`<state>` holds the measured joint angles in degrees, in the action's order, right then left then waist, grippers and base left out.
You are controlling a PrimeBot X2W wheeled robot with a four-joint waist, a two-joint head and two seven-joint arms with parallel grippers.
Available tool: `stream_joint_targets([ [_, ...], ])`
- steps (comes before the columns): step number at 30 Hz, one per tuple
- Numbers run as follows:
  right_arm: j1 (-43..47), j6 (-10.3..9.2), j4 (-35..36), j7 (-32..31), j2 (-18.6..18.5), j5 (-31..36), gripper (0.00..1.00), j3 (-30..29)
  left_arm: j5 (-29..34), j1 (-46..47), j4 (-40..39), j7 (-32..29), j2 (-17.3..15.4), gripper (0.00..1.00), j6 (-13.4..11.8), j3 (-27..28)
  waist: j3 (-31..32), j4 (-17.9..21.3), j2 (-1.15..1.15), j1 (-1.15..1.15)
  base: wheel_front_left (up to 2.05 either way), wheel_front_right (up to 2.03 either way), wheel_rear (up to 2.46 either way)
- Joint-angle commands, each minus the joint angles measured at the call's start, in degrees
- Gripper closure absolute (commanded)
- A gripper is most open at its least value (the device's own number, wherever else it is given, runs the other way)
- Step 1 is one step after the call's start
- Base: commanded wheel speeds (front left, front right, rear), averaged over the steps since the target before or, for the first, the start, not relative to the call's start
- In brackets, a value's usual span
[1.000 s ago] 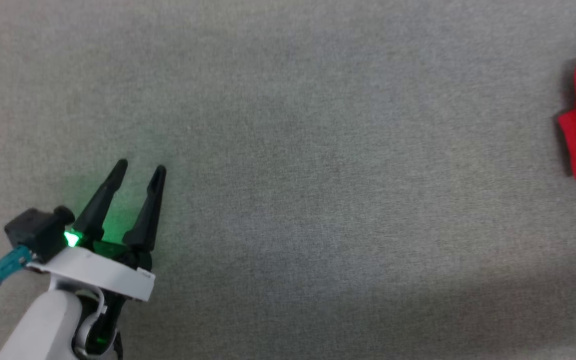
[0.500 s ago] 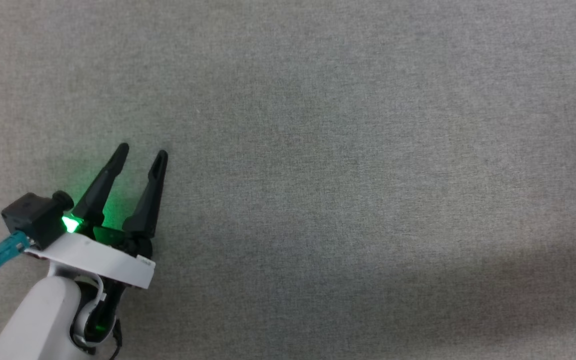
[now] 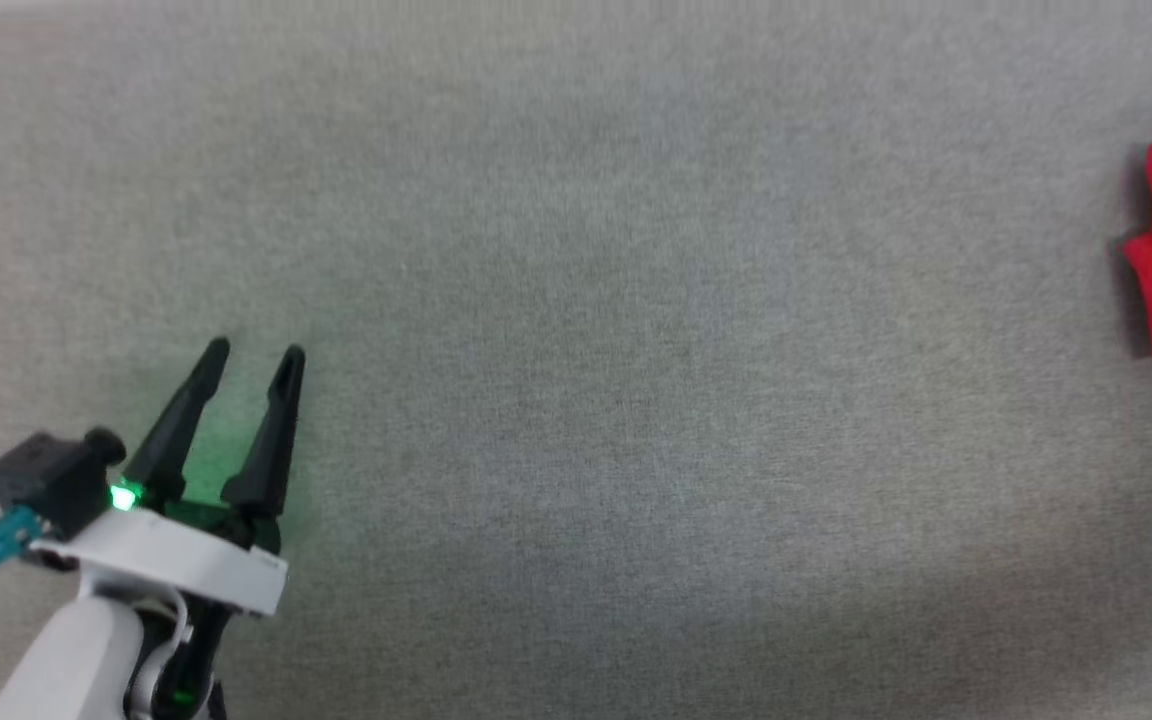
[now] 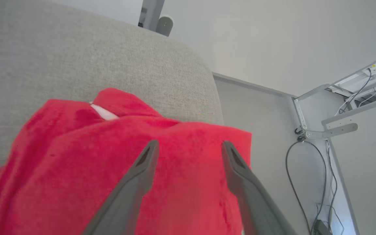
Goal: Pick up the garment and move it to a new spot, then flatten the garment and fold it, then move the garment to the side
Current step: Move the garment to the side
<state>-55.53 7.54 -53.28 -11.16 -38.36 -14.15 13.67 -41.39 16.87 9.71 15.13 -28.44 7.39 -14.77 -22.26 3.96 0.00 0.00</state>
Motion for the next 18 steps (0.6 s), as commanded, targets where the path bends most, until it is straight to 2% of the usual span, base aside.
stream_joint_targets([
  [1, 1.08, -0.12, -0.06, 0.80, 0.63, -0.83, 0.00, -0.27, -0.26, -1.23, 0.08, -0.06, 0.03, 0.00, 0.13, 0.38, 3.46, -0.07, 0.00, 0.00, 0.00, 0.00, 0.00],
  [6, 4.57, -0.12, 0.32, 4.62, 3.82, -3.64, 0.00, -1.17, 0.50, -4.93, 0.87, -0.06, 0.11, 0.00, 0.07, 2.09, 8.80, -0.85, 0.00, 0.00, 0.00, 0.00, 0.00],
  [13, 14.22, -0.12, 4.17, 11.72, 9.46, -6.52, 0.00, 1.11, 1.29, -13.01, 0.45, -0.06, 0.17, 0.00, -1.18, 5.69, 16.67, -2.46, 0.00, 0.00, 0.00, 0.00, 0.00],
  [18, 20.66, -0.12, 7.03, 16.02, 11.58, -9.26, 0.00, 1.69, 2.48, -18.16, -0.54, -0.06, -0.14, 0.00, -1.41, 8.25, 20.79, -3.76, 0.00, 0.00, 0.00, 0.00, 0.00],
])
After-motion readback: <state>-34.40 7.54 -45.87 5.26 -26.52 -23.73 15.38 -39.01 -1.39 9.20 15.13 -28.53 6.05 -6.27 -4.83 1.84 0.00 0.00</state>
